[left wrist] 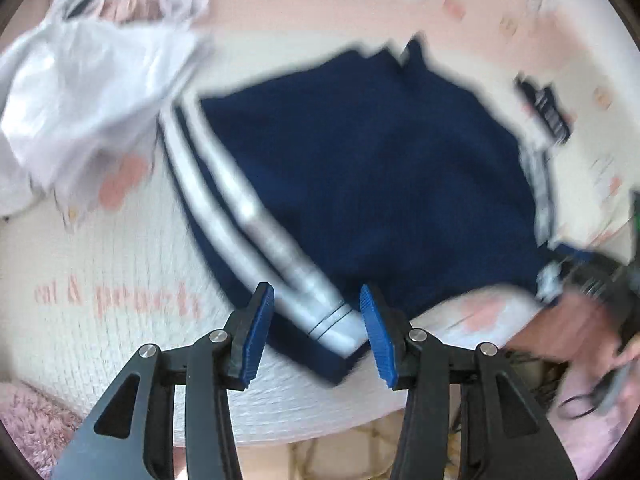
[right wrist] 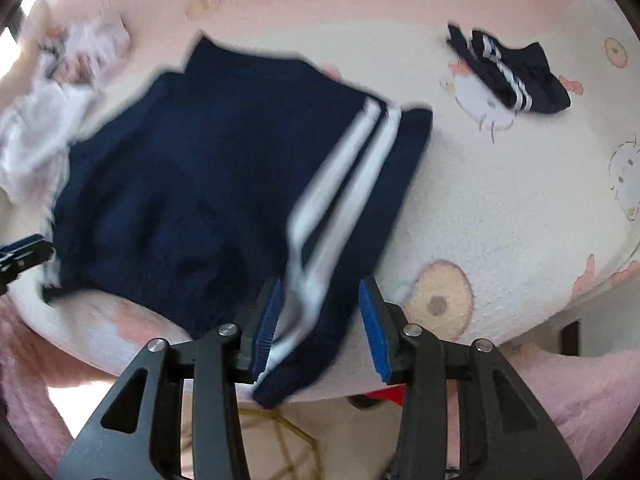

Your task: Fold clothes

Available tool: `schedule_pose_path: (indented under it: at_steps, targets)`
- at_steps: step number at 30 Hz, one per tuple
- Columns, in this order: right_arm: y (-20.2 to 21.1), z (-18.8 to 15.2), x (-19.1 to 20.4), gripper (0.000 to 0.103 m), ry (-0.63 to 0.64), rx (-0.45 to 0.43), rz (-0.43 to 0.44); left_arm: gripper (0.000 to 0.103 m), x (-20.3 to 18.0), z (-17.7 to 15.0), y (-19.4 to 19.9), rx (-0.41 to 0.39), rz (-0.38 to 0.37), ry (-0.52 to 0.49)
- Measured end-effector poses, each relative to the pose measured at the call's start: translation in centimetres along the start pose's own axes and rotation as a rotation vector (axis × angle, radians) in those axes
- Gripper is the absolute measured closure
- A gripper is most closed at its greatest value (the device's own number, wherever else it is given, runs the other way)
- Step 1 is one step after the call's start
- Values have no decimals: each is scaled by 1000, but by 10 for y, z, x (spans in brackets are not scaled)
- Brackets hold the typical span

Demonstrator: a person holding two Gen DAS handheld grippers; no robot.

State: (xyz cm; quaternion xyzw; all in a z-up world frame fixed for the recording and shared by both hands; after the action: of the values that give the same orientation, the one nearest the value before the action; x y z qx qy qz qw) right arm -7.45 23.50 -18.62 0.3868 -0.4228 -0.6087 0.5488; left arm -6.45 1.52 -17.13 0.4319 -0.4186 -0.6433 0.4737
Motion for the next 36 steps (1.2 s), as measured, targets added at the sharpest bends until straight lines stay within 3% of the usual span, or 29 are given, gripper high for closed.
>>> schedule_pose_path:
  at_steps: [1, 3, 5, 7, 10, 12, 15, 17, 20, 21, 23, 24, 28, 30, 32, 36]
  targets:
    - [1, 0, -3, 57, -8, -1, -1, 54, 4, -1, 5, -36, -25, -4]
    - [2, 1, -10, 56, -23, -3, -3, 54, 10, -1, 14, -18, -23, 21]
    - [3, 2, -16, 56, -38, -5, -6, 54, 17, 1, 26, -65, 24, 19]
    - [4, 2, -22, 56, -53, -7, -8, 54, 22, 0, 30, -71, 22, 41]
    - [14, 6, -5, 56, 0, -53, 28, 54, 14, -5, 21, -36, -66, 80]
    - [10, 6, 16, 56, 66, -43, 36, 54, 8, -9, 15, -7, -21, 42]
    - [-5, -3, 14, 56, 117, 38, -55, 54, 7, -15, 15, 24, 23, 28]
    - [-3, -1, 3, 56, 57, 60, -29, 54, 16, -17, 19, 30, 40, 70]
    - [10, 5, -14, 56, -20, 29, -35, 55, 21, -18, 31, -13, 2, 112]
    - [15, 6, -15, 56, -28, 12, -14, 55, 18, -18, 33, -18, -50, 130]
    - [18, 4, -11, 56, -42, 16, 34, 55, 13, -18, 25, 7, -66, 128]
    - [17, 0, -9, 56, -39, 32, 42, 55, 13, -21, 19, 32, -24, 111]
    - [11, -18, -5, 56, 28, 98, -43, 54, 13, -26, 17, 48, 26, 90]
    - [18, -16, -12, 56, 76, 67, -168, 54, 16, -17, 41, -77, 40, 100]
    - [27, -11, -12, 56, 111, 12, -245, 54, 11, -10, 44, -100, 3, 99]
    - [31, -9, 8, 56, 36, 9, -10, 54, -2, -5, 25, -52, -12, 85]
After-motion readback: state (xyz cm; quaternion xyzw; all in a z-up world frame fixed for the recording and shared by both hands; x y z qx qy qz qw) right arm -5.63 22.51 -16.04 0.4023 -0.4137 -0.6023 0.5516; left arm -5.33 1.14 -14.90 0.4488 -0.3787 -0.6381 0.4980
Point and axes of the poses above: each gripper's, at about its wrist camera, not at the fingertips, and y roughly against the way its jaws point, x to its left, z to its top, the point moved 7 cm from there along -y, roughly the way its jaws point, and after that the axes turned 2 degrees about -z, right-handed, at the moved point
